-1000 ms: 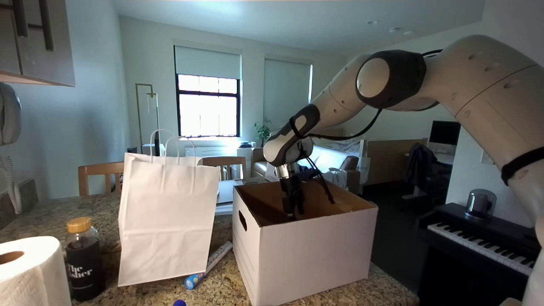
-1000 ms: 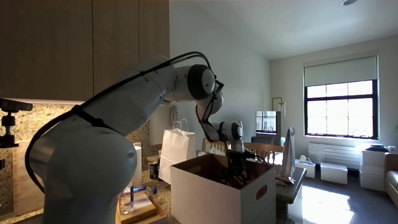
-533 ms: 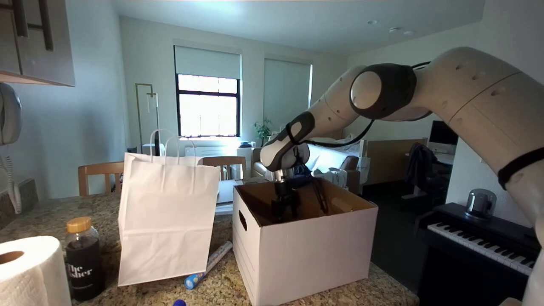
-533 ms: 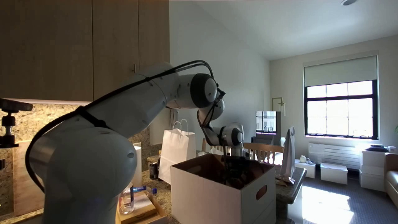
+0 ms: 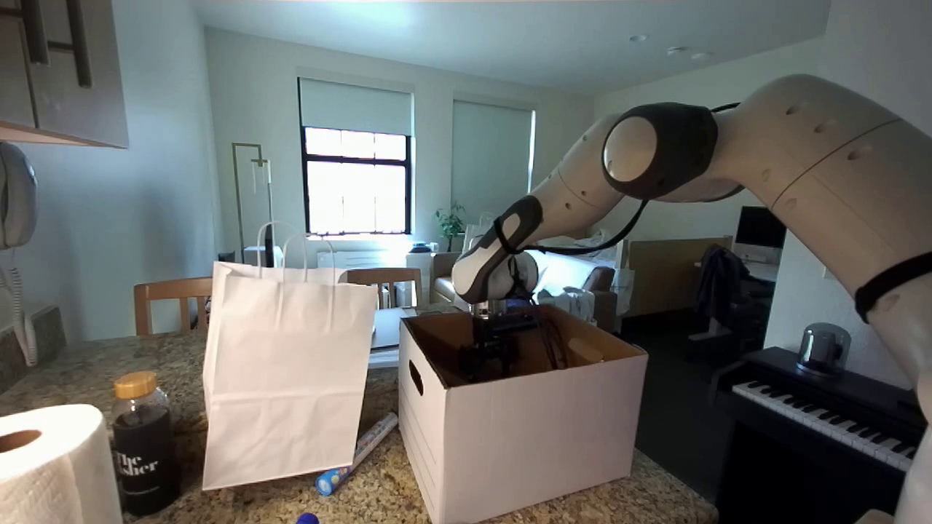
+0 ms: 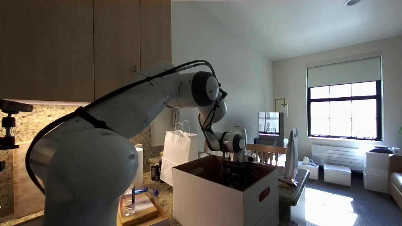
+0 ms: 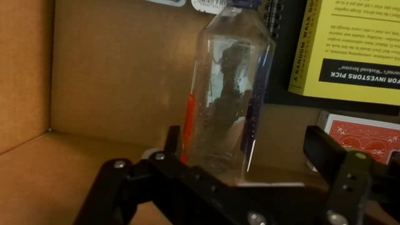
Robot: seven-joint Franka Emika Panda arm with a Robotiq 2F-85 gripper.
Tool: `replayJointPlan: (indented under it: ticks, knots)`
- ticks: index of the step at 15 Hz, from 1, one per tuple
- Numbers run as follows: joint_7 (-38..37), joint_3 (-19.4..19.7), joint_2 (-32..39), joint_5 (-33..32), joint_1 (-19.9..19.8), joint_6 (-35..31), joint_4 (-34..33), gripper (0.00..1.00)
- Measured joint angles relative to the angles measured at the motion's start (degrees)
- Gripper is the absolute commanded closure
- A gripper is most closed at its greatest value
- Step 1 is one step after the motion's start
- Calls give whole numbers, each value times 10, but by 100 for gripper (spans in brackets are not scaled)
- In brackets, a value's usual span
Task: Remove the bottles from the box and put them on the table
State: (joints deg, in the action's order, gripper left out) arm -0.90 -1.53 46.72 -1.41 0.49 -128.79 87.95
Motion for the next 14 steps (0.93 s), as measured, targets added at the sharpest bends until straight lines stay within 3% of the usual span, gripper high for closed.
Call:
replayJointPlan:
  ticks: [7, 14]
  knots:
    - [-52, 10, -14, 12, 0, -13, 27, 0]
    - [-52, 25, -8, 10, 1, 70, -3, 0]
